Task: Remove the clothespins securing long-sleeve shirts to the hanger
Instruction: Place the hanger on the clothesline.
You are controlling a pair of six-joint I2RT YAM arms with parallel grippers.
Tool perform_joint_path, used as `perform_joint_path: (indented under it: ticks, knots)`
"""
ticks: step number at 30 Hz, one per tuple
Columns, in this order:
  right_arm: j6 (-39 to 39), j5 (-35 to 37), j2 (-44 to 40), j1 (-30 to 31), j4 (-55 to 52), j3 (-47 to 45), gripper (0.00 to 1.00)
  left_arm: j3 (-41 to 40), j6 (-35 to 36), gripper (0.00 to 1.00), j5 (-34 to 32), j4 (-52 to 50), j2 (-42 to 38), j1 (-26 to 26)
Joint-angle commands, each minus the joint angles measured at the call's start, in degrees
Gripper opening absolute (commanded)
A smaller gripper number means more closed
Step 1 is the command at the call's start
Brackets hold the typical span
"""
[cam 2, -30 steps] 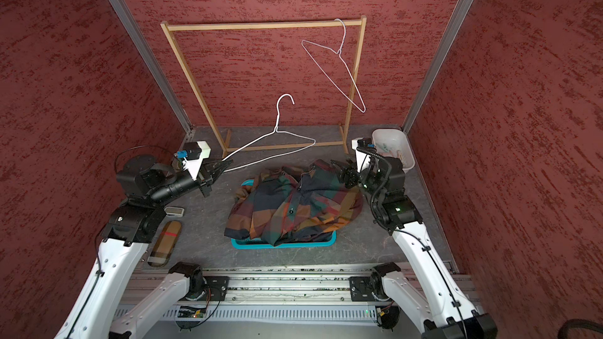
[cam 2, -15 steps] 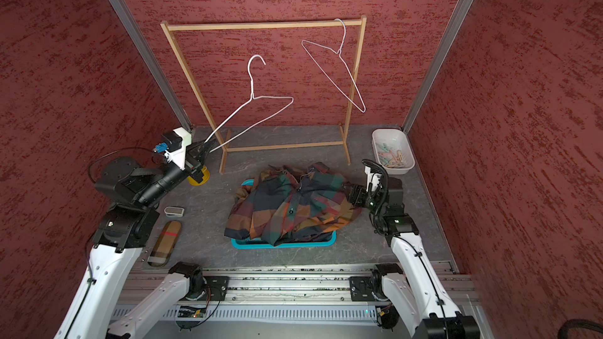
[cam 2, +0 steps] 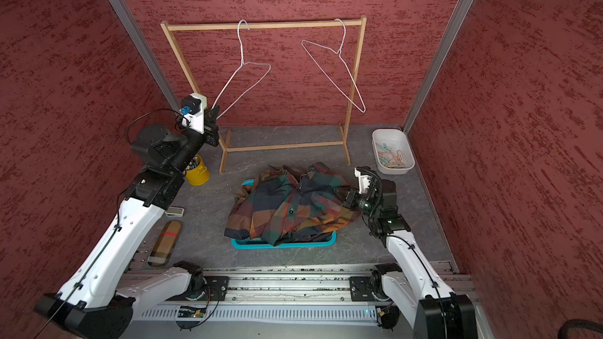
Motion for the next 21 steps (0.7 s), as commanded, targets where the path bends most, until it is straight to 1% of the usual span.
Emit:
perform_joint_path:
  ticks: [1, 2, 3, 5, 7, 9, 10, 16, 21]
  knots:
    - [0.2, -1.08, 1.58, 3.54, 4.34, 3.49, 0.0, 1.59, 0.98, 0.0, -3.96, 5.4, 0.11, -0.25]
    - [-0.2, 1.2, 1.32, 4.35, 3.26, 4.15, 0.0, 1.81, 1.03, 0.0, -4.14, 5.83, 0.4, -0.25]
    - [-0.4, 3.47, 0.24, 4.49, 2.27, 4.28, 0.05, 2.08, 0.95, 0.0, -4.27, 6.2, 0.73, -0.25]
    - [-1.56, 8.68, -2.92, 4.42, -0.8, 4.74, 0.19, 2.55, 1.01, 0.0, -4.43, 6.88, 1.35, -0.25]
    - [-3.66, 12.16, -4.73, 4.47, -5.83, 6.42, 0.24, 3.28, 1.12, 0.0, -4.45, 7.07, 2.14, -0.25]
    - [-5.53, 14.96, -5.79, 4.28, -11.22, 8.3, 0.4, 4.24, 1.11, 0.0, -4.96, 7.1, 3.36, -0.09]
    - [-5.86, 15.94, -6.46, 4.28, -12.74, 8.59, 0.45, 4.8, 1.14, 0.0, -4.97, 6.86, 3.88, -0.1]
    - [-7.15, 19.96, -10.49, 3.32, -20.16, 9.66, 0.5, 8.0, 0.69, 0.0, -5.32, 3.89, 8.09, 0.72]
    - [-7.2, 19.95, -13.56, 1.33, -25.72, 10.33, 0.53, 8.28, -2.36, 0.0, -3.09, 3.62, 10.5, 2.94]
